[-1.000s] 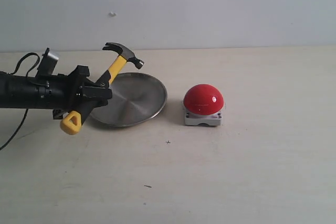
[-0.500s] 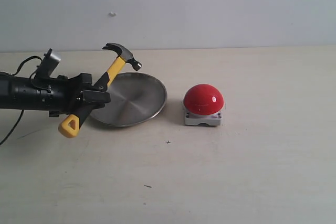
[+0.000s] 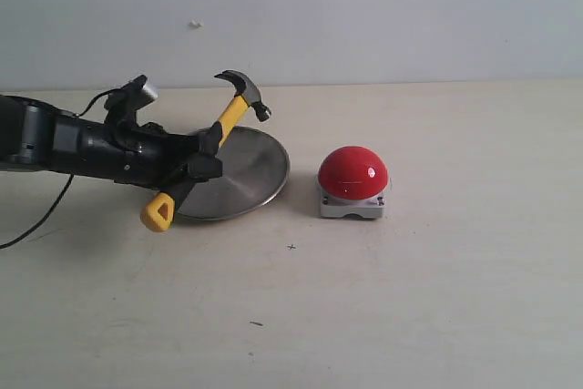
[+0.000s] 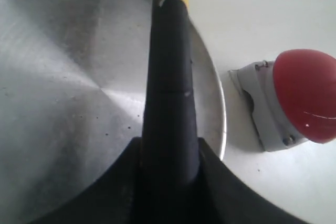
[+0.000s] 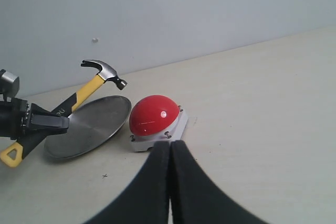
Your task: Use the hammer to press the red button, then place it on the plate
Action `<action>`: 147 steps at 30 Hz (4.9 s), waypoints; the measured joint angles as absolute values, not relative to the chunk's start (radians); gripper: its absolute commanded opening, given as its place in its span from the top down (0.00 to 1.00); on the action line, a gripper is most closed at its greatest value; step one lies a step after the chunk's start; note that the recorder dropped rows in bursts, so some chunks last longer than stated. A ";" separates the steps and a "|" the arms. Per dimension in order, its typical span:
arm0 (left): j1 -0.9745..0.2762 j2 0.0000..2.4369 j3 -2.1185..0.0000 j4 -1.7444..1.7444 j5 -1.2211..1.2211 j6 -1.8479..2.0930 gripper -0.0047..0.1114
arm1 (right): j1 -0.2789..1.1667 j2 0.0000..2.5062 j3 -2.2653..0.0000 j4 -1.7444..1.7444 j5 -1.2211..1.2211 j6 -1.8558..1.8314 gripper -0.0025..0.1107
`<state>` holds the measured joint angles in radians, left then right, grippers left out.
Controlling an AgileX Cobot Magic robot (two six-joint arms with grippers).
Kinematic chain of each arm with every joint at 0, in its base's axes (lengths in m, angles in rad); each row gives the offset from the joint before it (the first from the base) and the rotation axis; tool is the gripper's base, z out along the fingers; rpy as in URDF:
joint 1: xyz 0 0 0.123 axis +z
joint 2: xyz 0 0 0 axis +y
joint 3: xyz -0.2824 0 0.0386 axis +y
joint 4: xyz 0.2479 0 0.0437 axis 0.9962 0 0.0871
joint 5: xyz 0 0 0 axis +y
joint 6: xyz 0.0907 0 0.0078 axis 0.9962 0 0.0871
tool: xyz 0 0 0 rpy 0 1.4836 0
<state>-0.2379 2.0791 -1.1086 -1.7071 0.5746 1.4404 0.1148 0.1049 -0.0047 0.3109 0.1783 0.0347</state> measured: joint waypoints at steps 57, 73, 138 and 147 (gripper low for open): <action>-0.195 2.061 -1.101 -1.738 0.507 1.452 0.55 | 0.115 0.105 -0.005 0.311 0.178 0.035 0.98; -0.174 1.816 -0.912 -1.738 0.536 1.532 0.96 | 0.115 0.105 -0.005 0.311 0.178 0.035 0.98; -0.174 0.006 -0.004 0.219 0.097 -0.192 0.96 | 0.115 0.105 -0.005 0.311 0.178 0.035 0.98; -0.174 0.006 -0.004 0.314 0.142 -0.194 0.96 | 0.115 0.105 -0.005 0.311 0.178 0.035 0.98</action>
